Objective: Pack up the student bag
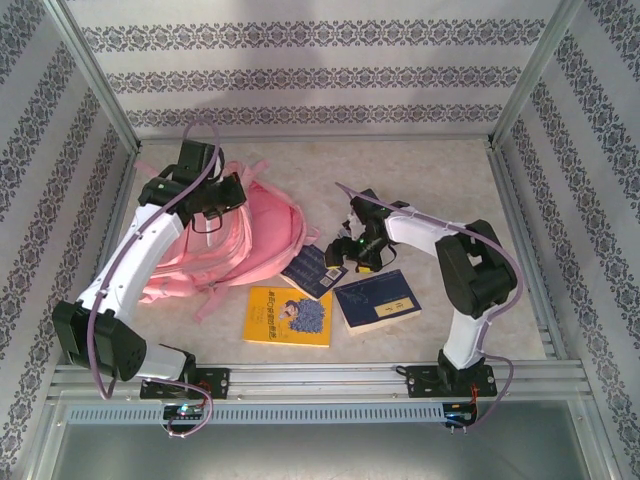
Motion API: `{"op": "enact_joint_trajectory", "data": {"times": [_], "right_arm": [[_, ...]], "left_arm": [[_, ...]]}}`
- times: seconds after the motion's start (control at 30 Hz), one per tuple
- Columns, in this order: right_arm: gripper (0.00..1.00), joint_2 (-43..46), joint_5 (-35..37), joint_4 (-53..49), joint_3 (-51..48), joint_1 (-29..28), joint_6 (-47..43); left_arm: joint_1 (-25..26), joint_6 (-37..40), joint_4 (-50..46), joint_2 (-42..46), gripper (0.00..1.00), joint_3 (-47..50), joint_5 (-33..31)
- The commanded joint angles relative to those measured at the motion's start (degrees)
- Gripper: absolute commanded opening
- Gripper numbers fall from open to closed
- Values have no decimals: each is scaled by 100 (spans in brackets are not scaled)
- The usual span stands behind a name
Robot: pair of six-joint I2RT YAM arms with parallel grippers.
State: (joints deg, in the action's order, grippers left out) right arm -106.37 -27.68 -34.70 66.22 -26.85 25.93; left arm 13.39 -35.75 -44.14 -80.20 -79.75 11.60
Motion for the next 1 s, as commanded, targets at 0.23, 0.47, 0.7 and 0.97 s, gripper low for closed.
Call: {"op": "enact_joint_trajectory", "data": {"times": [0.23,0.47,0.7,0.97], "right_arm": [[84,-339,-1266,1348,-284,-39,1407],[82,-367,-1845,1785,-77,-101,1740],[82,-515,-2606,1829,98,-132,1666],[76,-319,-3027,3088,-519,101,2541]], "left_arm": [[119,-231,231,101,0,411,-33],[167,-246,252,28,0,435,2],[169,-292,277,-1,0,442,29],[169,-327,276,-18,0,503,5]]}}
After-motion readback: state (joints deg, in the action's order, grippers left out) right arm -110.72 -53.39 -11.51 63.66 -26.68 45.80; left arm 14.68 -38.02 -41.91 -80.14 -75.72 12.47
